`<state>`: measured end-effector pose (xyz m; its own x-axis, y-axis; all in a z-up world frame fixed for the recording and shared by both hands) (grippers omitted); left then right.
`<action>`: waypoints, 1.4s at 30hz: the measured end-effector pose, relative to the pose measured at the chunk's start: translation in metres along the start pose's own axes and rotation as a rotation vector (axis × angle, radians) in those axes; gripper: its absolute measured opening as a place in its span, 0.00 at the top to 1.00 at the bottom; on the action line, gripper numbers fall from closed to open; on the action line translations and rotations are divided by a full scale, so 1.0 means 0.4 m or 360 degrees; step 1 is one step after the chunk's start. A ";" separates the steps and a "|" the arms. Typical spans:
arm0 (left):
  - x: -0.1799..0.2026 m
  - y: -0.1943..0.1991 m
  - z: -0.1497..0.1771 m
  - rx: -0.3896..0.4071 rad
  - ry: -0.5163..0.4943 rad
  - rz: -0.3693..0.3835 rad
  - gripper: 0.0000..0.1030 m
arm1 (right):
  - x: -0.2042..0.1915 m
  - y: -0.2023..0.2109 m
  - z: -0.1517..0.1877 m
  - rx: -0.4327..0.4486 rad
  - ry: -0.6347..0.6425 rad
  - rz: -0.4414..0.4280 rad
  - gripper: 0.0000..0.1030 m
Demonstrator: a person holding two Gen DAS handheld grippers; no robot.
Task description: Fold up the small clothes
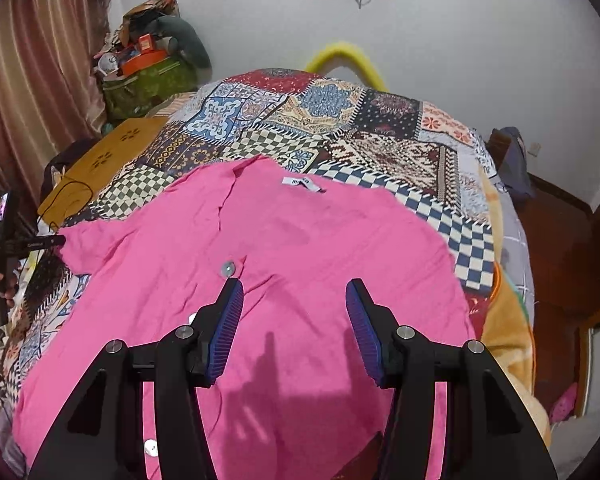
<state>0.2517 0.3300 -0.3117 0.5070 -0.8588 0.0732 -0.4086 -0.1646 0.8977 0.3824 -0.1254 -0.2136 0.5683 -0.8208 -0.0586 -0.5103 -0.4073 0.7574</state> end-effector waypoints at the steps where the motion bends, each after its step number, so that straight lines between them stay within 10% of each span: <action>1: 0.009 0.004 -0.006 0.0008 -0.0008 0.0006 0.96 | 0.000 0.000 0.003 -0.0003 -0.0013 -0.0007 0.52; 16: 0.451 0.439 -0.224 0.0349 -0.0414 0.0513 0.96 | 0.019 0.012 0.007 0.0081 -0.0046 -0.0020 0.52; 28: 0.911 0.313 -0.081 0.0130 -0.0824 0.0657 0.95 | 0.053 0.011 0.018 0.0109 -0.0120 -0.0090 0.52; 34: 0.930 0.292 -0.062 0.0146 -0.0888 0.0621 0.69 | 0.061 -0.002 0.024 0.0081 -0.0142 -0.0118 0.52; 42: 0.672 0.200 -0.131 0.0232 -0.0720 0.0331 0.49 | 0.029 -0.070 0.020 0.0022 -0.0109 -0.0152 0.52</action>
<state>0.3952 0.1115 -0.1972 0.0378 -0.9991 0.0197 -0.5837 -0.0061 0.8119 0.3980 -0.1267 -0.2406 0.5696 -0.8032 -0.1745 -0.4652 -0.4900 0.7372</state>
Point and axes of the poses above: each gripper's, at about its wrist camera, not at the fingertips, and y roughly against the way its jaws point, x to its right, z to its underside, the point moved 5 cm from there along -y, roughly the way its jaws point, and after that the axes turned 2 degrees about z, right-handed, at the moved point
